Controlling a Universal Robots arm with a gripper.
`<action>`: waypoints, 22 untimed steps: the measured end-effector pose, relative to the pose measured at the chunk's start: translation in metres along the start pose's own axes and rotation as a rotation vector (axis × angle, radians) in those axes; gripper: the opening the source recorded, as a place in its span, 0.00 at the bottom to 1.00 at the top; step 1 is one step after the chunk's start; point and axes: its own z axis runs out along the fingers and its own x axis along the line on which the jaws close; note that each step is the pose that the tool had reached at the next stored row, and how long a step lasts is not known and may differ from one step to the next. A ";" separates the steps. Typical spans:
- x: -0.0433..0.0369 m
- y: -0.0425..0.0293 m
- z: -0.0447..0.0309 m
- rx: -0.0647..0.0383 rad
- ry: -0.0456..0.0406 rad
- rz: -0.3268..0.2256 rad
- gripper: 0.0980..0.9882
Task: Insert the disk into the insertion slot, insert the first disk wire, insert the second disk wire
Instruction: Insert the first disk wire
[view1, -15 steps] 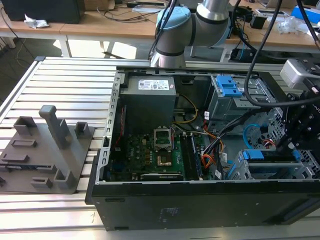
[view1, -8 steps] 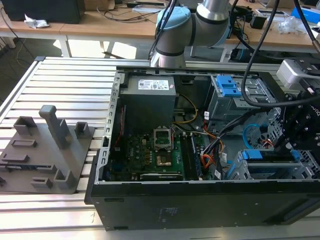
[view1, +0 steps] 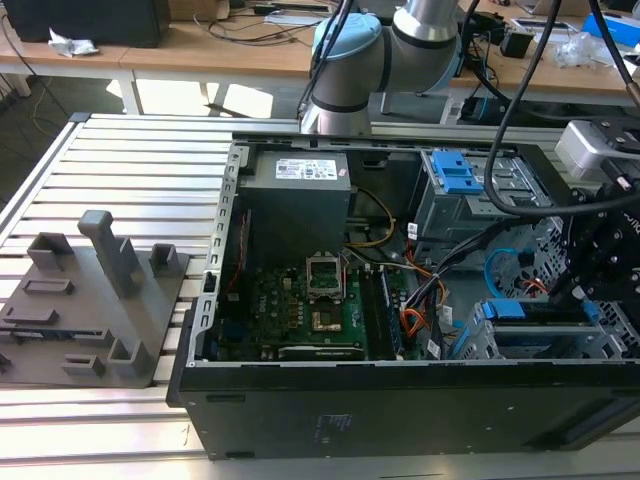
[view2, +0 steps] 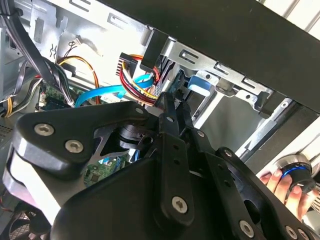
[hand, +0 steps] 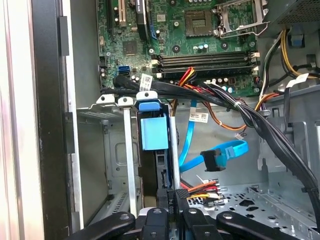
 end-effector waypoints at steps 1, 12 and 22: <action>0.0000 0.0000 0.0003 0.000 0.0000 0.000 0.09; -0.0001 -0.0002 0.0006 0.000 0.0004 0.000 0.17; 0.0004 0.0021 -0.0403 0.000 0.0034 0.000 0.01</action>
